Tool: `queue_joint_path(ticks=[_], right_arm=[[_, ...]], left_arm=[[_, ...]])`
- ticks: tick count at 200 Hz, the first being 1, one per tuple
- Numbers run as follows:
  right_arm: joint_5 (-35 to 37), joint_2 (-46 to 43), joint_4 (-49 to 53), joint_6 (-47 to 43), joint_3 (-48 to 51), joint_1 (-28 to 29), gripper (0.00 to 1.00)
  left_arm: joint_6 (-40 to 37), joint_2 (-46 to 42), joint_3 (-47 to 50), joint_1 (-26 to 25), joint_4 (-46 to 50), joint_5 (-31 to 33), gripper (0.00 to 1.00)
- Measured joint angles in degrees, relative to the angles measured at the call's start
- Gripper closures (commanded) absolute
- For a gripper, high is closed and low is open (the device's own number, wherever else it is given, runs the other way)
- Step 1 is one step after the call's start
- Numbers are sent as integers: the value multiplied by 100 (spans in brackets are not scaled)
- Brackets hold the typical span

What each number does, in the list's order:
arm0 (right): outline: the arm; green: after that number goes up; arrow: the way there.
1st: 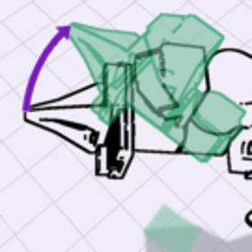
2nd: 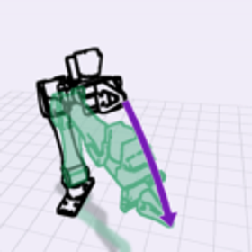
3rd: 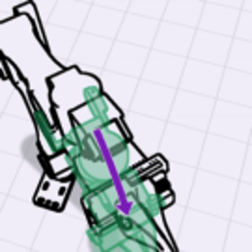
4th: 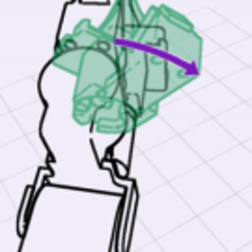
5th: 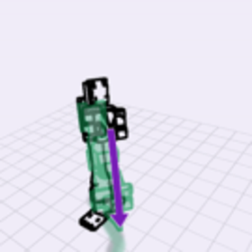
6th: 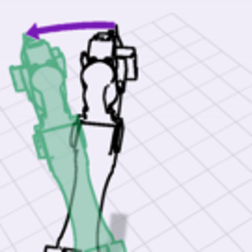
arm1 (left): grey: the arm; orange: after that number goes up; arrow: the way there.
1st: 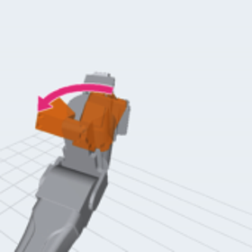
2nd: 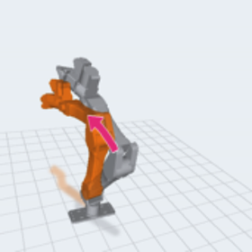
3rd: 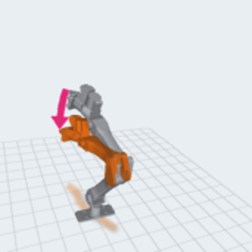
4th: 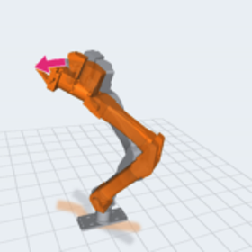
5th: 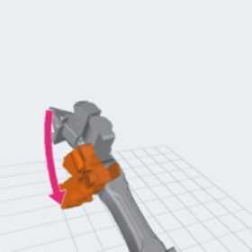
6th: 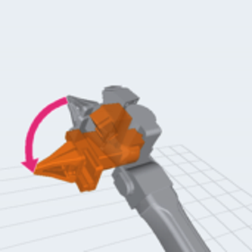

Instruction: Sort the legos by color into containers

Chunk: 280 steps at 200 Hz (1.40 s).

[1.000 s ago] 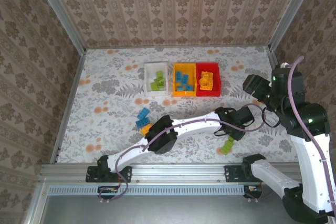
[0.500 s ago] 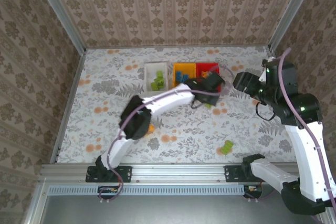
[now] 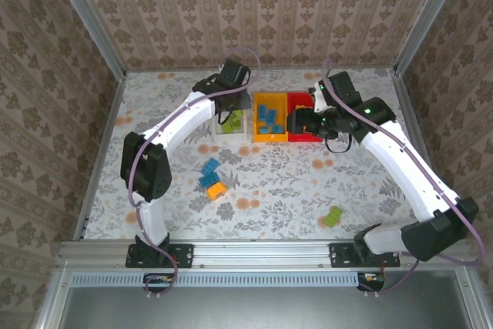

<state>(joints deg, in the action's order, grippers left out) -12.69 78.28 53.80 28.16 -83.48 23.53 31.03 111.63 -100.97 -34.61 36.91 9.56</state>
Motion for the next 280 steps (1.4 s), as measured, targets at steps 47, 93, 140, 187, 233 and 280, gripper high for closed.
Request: queue_joint_path(ticks=[47, 93, 140, 187, 233, 280], right_arm=[[-444, 514, -144, -111, 208, 0, 26], [-621, 623, -181, -289, 501, 0, 26], [-621, 691, -177, -402, 811, 0, 26], [-603, 776, -179, -614, 861, 116, 25], [-520, 905, -313, -1290, 896, 1113, 18], [-234, 1609, -667, -1805, 953, 2428, 11]], left_arm=[[-17, 1051, -678, 310, 435, 304, 77], [-96, 1650, -1261, 463, 776, 452, 73], [-256, 1794, -1381, 509, 868, 487, 58], [-319, 1816, -1403, 503, 960, 481, 50], [-299, 1622, -1429, 420, 1075, 435, 45], [83, -262, -205, 382, 1038, 378, 34]])
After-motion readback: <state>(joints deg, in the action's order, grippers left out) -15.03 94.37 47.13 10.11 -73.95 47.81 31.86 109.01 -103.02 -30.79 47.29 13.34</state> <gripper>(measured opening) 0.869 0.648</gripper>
